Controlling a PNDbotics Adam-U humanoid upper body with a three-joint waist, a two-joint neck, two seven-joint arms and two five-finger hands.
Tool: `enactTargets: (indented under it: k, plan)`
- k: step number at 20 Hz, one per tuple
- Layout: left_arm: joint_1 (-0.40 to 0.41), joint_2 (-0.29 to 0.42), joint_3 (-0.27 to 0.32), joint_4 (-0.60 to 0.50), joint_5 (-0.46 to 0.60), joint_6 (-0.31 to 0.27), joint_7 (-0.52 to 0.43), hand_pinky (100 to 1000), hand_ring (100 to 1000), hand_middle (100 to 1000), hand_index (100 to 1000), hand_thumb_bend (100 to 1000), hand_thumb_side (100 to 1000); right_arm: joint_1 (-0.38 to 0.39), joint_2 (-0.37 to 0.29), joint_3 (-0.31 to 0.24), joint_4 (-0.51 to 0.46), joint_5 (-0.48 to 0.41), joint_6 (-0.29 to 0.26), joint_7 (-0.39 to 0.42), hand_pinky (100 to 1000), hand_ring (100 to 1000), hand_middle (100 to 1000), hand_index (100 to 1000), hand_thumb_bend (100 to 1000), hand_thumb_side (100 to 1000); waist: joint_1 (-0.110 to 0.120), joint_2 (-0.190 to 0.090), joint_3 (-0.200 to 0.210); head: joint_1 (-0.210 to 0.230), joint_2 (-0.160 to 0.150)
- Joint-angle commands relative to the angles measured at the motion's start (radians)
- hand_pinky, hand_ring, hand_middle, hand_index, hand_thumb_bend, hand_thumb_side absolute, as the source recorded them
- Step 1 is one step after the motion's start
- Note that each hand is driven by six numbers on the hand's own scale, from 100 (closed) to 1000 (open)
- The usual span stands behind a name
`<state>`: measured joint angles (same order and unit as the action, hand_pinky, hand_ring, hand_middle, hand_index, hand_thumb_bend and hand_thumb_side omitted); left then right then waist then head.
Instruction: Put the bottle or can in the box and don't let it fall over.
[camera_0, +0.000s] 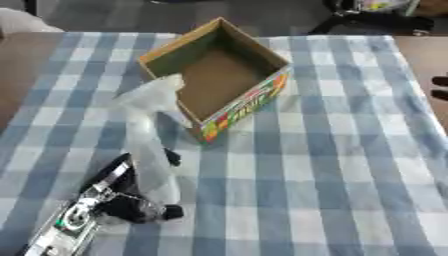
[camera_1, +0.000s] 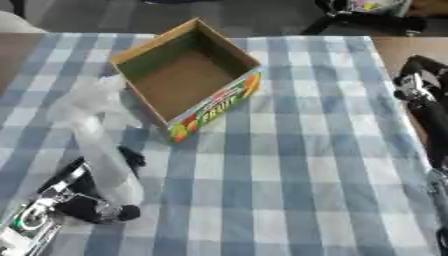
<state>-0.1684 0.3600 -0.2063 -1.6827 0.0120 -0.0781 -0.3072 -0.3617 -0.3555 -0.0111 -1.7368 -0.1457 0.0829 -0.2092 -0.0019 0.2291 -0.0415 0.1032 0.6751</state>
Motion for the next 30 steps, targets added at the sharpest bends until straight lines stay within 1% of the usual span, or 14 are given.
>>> enactTargets:
  k: [1, 2, 4, 10, 18, 26, 30]
  plan:
    - [-0.004, 0.014, 0.0, 0.008, 0.016, 0.01, 0.006, 892, 522, 613, 581, 427, 100, -0.013, -0.011, -0.004, -0.022, -0.01, 0.0, 0.001, 749, 753, 892, 773, 148, 509, -0.001, -0.012, 0.0, 0.002, -0.011]
    - [-0.006, 0.013, 0.0, 0.007, 0.018, 0.01, 0.003, 892, 520, 609, 551, 387, 100, -0.013, -0.011, -0.004, -0.021, -0.01, 0.0, 0.0, 749, 753, 892, 773, 147, 510, -0.001, -0.012, 0.0, 0.002, -0.011]
    - [-0.007, 0.012, 0.0, 0.007, 0.021, 0.01, 0.0, 891, 519, 604, 508, 362, 100, -0.012, -0.011, -0.004, -0.021, -0.01, 0.0, 0.0, 749, 753, 892, 773, 147, 511, -0.001, -0.011, 0.0, 0.003, -0.01]
    - [-0.01, 0.01, 0.002, 0.004, 0.012, 0.002, 0.0, 885, 516, 593, 445, 344, 100, -0.012, -0.011, -0.004, -0.02, -0.012, 0.0, -0.002, 750, 753, 891, 773, 144, 512, -0.001, -0.01, 0.001, 0.003, -0.009]
    - [-0.036, 0.019, 0.016, -0.048, 0.01, 0.005, 0.014, 887, 515, 594, 433, 386, 100, -0.01, -0.014, -0.004, -0.022, -0.012, -0.001, -0.002, 750, 754, 891, 773, 144, 510, 0.002, -0.017, 0.003, 0.001, -0.003]
    - [-0.094, 0.034, 0.022, -0.117, 0.017, 0.057, 0.044, 887, 514, 595, 437, 408, 100, -0.007, -0.017, -0.004, -0.022, -0.012, -0.002, -0.002, 750, 754, 891, 773, 142, 510, 0.007, -0.023, 0.009, -0.002, -0.001]
    - [-0.117, 0.034, 0.023, -0.136, 0.019, 0.068, 0.054, 890, 517, 609, 443, 420, 100, -0.007, -0.017, -0.004, -0.022, -0.012, -0.002, -0.002, 750, 754, 891, 774, 141, 510, 0.009, -0.024, 0.011, -0.002, -0.002]
